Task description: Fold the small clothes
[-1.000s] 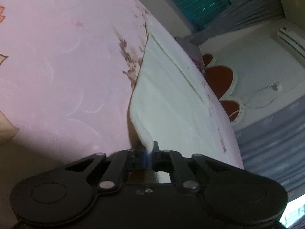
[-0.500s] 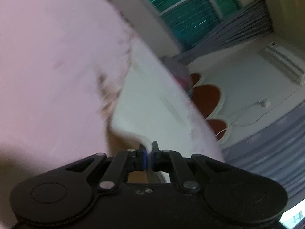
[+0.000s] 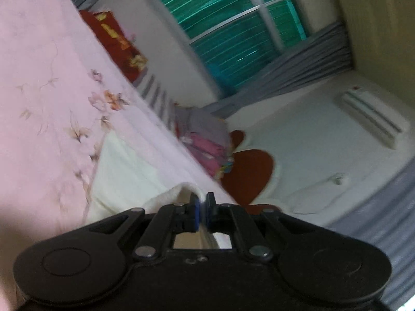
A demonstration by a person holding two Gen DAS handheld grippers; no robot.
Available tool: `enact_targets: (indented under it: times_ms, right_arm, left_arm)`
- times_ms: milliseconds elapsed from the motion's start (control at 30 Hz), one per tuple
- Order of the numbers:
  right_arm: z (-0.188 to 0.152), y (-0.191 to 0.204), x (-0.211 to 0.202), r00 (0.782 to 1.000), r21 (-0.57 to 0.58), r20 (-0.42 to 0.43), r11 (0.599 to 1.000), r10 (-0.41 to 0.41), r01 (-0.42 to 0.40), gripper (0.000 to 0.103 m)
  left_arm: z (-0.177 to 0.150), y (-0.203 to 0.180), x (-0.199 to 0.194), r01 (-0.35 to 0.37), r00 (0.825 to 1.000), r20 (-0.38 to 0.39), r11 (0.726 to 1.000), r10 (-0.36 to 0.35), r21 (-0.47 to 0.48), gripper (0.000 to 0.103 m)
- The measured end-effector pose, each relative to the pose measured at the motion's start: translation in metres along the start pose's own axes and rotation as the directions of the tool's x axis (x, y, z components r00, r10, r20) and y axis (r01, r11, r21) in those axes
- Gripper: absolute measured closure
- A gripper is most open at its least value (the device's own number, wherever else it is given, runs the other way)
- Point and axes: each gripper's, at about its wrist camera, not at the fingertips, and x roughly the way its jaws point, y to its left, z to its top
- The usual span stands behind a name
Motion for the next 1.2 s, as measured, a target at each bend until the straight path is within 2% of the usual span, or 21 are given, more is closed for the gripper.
enact_targets:
  times_ms: [167,300,367,433,467,500,533,567,600,667,733,800,833,933,967,1000,1067,1100,1133,1167,1200]
  right_arm:
    - [0.025,-0.049,0.072,0.995,0.121,-0.06,0.989,-0.084,0.091,0.101]
    - [0.027,-0.083,0.108,0.985,0.197,-0.126,0.97,-0.117,0.14,0.1]
    - [0.03,-0.094,0.117,0.989,0.235,-0.121,0.965,-0.089,0.116,0.1]
    - [0.035,-0.102,0.122,0.991,0.265,-0.108,0.959,-0.077,0.104,0.099]
    - [0.037,-0.105,0.125,0.991,0.273,-0.106,0.957,-0.077,0.104,0.085]
    - [0.039,-0.108,0.127,0.991,0.27,-0.096,0.956,-0.088,0.111,0.069]
    - [0.041,-0.108,0.126,0.991,0.26,-0.075,0.957,-0.113,0.128,0.036]
    - [0.043,-0.105,0.122,0.99,0.245,-0.04,0.959,-0.136,0.141,0.03]
    - [0.046,-0.103,0.121,0.989,0.235,-0.022,0.961,-0.147,0.148,0.03]
    - [0.052,-0.102,0.12,0.988,0.22,-0.021,0.963,-0.154,0.155,0.031]
    - [0.056,-0.091,0.115,0.982,0.105,-0.024,0.976,-0.189,0.191,0.031]
    - [0.054,-0.077,0.117,0.974,-0.034,-0.053,0.975,-0.22,0.218,0.043]
    - [0.051,-0.069,0.121,0.965,-0.127,-0.077,0.962,-0.251,0.241,0.049]
    - [0.038,-0.052,0.139,0.934,-0.337,-0.121,0.899,-0.337,0.281,0.055]
    - [0.034,-0.049,0.145,0.925,-0.383,-0.124,0.878,-0.358,0.289,0.056]
    - [0.03,-0.046,0.151,0.917,-0.42,-0.126,0.858,-0.379,0.296,0.057]
    - [0.02,-0.042,0.165,0.891,-0.479,-0.124,0.813,-0.436,0.331,0.087]
    - [0.017,-0.041,0.169,0.881,-0.506,-0.113,0.79,-0.459,0.347,0.091]
    - [0.015,-0.039,0.171,0.879,-0.525,-0.099,0.775,-0.466,0.352,0.094]
    - [0.013,-0.038,0.171,0.88,-0.538,-0.091,0.767,-0.466,0.351,0.102]
    - [0.011,-0.037,0.171,0.882,-0.554,-0.081,0.756,-0.465,0.348,0.102]
  left_arm:
    - [0.018,0.054,0.068,-0.136,0.984,-0.118,0.99,0.13,-0.045,0.099]
    - [0.026,0.073,0.092,-0.14,0.98,-0.153,0.987,0.127,-0.078,0.099]
    - [0.031,0.079,0.099,-0.102,0.985,-0.148,0.99,0.087,-0.096,0.087]
    - [0.035,0.082,0.106,-0.084,0.988,-0.135,0.992,0.07,-0.098,0.069]
    - [0.038,0.084,0.113,-0.079,0.99,-0.126,0.992,0.066,-0.102,0.064]
    - [0.04,0.085,0.115,-0.074,0.991,-0.118,0.992,0.062,-0.104,0.051]
    - [0.042,0.086,0.119,-0.072,0.993,-0.101,0.992,0.062,-0.1,0.04]
    - [0.047,0.084,0.123,-0.076,0.994,-0.088,0.993,0.068,-0.095,0.037]
    - [0.05,0.083,0.126,-0.084,0.993,-0.084,0.992,0.077,-0.088,0.036]
    - [0.055,0.074,0.124,-0.098,0.991,-0.089,0.995,0.096,-0.017,0.037]
    - [0.056,0.057,0.126,-0.148,0.979,-0.119,0.976,0.168,0.161,0.04]
    - [0.052,0.045,0.134,-0.19,0.955,-0.159,0.928,0.251,0.321,0.044]
    - [0.05,0.041,0.14,-0.211,0.938,-0.178,0.897,0.298,0.389,0.053]
    - [0.038,0.035,0.156,-0.24,0.892,-0.207,0.808,0.402,0.537,0.06]
    - [0.033,0.033,0.16,-0.251,0.883,-0.196,0.782,0.426,0.57,0.06]
    - [0.031,0.033,0.161,-0.255,0.882,-0.19,0.774,0.432,0.579,0.061]
    - [0.03,0.036,0.162,-0.268,0.884,-0.176,0.778,0.433,0.568,0.074]
    - [0.032,0.038,0.161,-0.263,0.889,-0.179,0.791,0.421,0.553,0.089]
    - [0.033,0.04,0.159,-0.258,0.896,-0.178,0.803,0.407,0.537,0.1]
    - [0.033,0.039,0.154,-0.253,0.903,-0.173,0.812,0.393,0.525,0.1]
    - [0.034,0.037,0.151,-0.254,0.91,-0.156,0.814,0.384,0.523,0.1]
